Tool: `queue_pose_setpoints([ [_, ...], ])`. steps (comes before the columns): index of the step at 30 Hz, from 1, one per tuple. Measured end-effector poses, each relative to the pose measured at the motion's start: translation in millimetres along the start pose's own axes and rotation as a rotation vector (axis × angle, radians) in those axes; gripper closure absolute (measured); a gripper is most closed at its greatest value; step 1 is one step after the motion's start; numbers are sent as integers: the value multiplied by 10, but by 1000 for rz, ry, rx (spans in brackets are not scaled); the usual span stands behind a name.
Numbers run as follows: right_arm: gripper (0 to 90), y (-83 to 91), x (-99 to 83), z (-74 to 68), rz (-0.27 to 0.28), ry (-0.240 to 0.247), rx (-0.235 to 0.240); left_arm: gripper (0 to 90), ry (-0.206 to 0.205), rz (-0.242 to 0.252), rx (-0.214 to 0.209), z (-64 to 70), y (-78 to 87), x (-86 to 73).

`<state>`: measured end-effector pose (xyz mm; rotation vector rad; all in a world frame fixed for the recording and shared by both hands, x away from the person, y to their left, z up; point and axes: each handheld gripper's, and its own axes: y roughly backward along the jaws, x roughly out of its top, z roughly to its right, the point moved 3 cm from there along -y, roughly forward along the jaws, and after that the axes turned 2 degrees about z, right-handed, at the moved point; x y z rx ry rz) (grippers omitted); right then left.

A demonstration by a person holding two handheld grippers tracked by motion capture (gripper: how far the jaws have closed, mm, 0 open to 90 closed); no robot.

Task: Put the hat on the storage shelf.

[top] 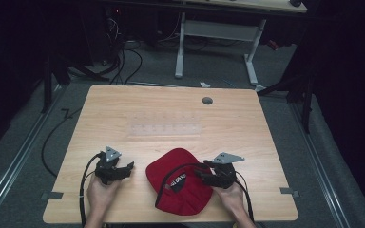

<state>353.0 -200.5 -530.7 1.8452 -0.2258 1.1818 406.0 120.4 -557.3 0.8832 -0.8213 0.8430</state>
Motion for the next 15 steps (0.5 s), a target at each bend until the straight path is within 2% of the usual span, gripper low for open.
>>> queue_pose_setpoints([
  [7,414,-103,-8,15,-19,-12,31,295,0,1,1,0,0,0],
  [15,501,-197,-37,4,-48,-35,77,295,0,0,1,0,0,0],
])
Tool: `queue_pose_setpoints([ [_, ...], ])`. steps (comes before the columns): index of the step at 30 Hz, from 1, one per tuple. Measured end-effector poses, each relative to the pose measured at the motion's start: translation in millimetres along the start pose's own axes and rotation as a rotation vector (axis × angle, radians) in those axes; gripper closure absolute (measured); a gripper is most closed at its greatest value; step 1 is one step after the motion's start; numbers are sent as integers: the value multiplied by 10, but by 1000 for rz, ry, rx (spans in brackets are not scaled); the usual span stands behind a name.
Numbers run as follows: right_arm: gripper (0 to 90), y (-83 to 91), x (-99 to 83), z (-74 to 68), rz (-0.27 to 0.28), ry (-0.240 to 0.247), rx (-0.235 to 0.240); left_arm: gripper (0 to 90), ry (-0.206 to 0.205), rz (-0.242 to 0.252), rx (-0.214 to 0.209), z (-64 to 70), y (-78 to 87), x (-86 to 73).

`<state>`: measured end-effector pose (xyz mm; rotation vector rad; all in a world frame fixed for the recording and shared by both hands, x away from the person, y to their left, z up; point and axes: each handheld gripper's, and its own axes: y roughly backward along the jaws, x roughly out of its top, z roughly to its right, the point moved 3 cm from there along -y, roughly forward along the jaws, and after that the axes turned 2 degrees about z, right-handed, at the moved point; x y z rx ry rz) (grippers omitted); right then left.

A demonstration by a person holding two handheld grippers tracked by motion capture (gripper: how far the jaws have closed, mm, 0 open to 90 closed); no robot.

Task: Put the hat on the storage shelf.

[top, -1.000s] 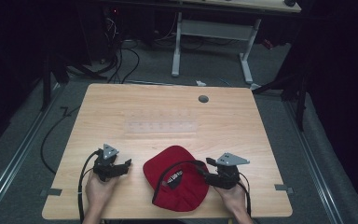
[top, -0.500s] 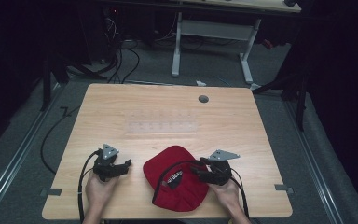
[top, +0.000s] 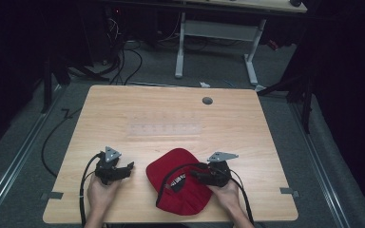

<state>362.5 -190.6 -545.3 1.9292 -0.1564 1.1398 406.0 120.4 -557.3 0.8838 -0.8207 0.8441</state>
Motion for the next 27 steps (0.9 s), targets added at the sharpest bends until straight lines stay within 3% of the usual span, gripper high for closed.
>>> queue_pose_setpoints([
  [4,554,-39,-22,6,-27,1,18,295,0,0,0,0,0,0],
  [11,754,-56,-39,-17,-42,49,33,293,-3,4,4,4,0,-4],
  [15,818,-48,-39,-21,-43,59,39,292,-2,4,5,4,1,-4],
  [27,849,49,4,-38,-5,35,58,269,-1,0,5,8,0,-8],
])
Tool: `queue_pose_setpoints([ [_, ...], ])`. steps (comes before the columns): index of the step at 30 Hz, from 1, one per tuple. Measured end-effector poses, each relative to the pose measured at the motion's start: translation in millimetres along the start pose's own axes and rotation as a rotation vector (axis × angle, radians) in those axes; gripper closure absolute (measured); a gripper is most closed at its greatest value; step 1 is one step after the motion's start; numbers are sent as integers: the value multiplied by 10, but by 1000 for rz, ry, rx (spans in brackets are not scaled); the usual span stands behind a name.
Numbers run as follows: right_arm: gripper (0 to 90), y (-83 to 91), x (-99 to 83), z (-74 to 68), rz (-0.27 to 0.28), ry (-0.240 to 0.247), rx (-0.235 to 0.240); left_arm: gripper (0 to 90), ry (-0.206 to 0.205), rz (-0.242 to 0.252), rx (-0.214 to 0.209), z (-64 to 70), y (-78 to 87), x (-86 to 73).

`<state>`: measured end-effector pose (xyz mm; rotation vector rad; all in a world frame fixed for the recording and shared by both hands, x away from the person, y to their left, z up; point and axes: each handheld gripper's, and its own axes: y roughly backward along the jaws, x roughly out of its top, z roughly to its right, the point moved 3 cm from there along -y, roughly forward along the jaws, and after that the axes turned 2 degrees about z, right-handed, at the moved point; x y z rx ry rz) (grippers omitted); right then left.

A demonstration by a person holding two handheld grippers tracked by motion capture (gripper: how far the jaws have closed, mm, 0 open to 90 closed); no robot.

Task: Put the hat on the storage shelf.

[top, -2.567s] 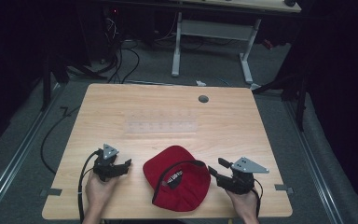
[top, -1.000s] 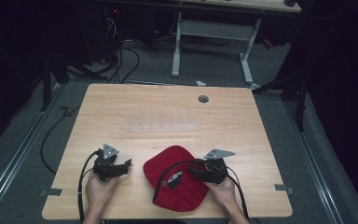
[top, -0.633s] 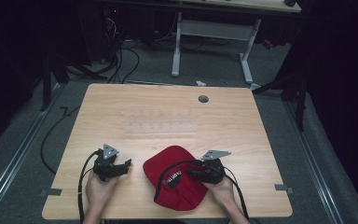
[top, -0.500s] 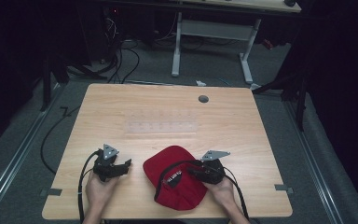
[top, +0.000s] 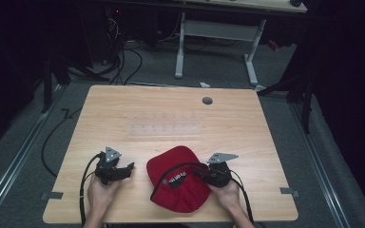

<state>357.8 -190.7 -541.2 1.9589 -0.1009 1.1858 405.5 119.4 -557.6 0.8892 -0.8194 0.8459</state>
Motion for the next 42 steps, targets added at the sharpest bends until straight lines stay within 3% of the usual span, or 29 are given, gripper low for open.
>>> queue_pose_setpoints([
  [15,851,228,90,122,59,-78,-15,234,-10,-21,-27,19,9,-14],
  [21,851,294,180,130,67,-53,-32,219,-11,-21,-29,35,15,-24],
  [25,850,343,236,142,78,-49,-42,271,-15,-20,-41,59,34,-31],
  [36,851,532,420,184,107,-45,-69,284,-22,10,-138,336,115,8],
  [42,851,581,493,201,134,-57,-57,290,-29,-13,-180,506,116,-33],
])
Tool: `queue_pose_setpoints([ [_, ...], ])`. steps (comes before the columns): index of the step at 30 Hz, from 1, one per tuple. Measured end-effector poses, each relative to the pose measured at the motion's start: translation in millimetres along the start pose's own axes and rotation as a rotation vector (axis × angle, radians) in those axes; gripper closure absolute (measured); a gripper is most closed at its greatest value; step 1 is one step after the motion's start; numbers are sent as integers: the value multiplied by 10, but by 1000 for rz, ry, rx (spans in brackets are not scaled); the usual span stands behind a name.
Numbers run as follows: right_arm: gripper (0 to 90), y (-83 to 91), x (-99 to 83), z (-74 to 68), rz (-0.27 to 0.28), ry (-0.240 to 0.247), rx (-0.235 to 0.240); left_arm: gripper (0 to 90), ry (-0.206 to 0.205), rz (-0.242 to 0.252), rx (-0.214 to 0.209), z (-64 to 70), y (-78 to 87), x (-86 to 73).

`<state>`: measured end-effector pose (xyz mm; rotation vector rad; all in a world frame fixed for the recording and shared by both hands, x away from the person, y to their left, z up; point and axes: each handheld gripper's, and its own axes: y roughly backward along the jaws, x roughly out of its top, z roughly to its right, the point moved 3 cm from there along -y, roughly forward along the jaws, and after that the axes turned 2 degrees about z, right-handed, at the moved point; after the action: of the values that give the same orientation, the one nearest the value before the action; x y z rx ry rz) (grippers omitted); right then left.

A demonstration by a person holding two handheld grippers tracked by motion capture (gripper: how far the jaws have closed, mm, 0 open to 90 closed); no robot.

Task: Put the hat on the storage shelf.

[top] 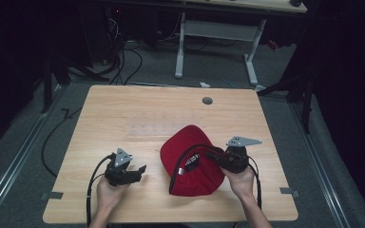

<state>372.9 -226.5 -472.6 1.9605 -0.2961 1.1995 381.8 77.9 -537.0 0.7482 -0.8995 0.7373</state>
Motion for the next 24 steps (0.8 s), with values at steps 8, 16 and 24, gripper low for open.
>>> queue_pose_setpoints([
  [8,850,4,102,-16,8,-2,3,284,-28,-33,-66,265,-67,-55],
  [16,850,-4,211,-44,30,-19,14,287,-21,-35,-121,477,-169,-77],
  [24,850,-35,341,-70,48,-22,16,288,-26,-42,-145,583,-233,-122],
])
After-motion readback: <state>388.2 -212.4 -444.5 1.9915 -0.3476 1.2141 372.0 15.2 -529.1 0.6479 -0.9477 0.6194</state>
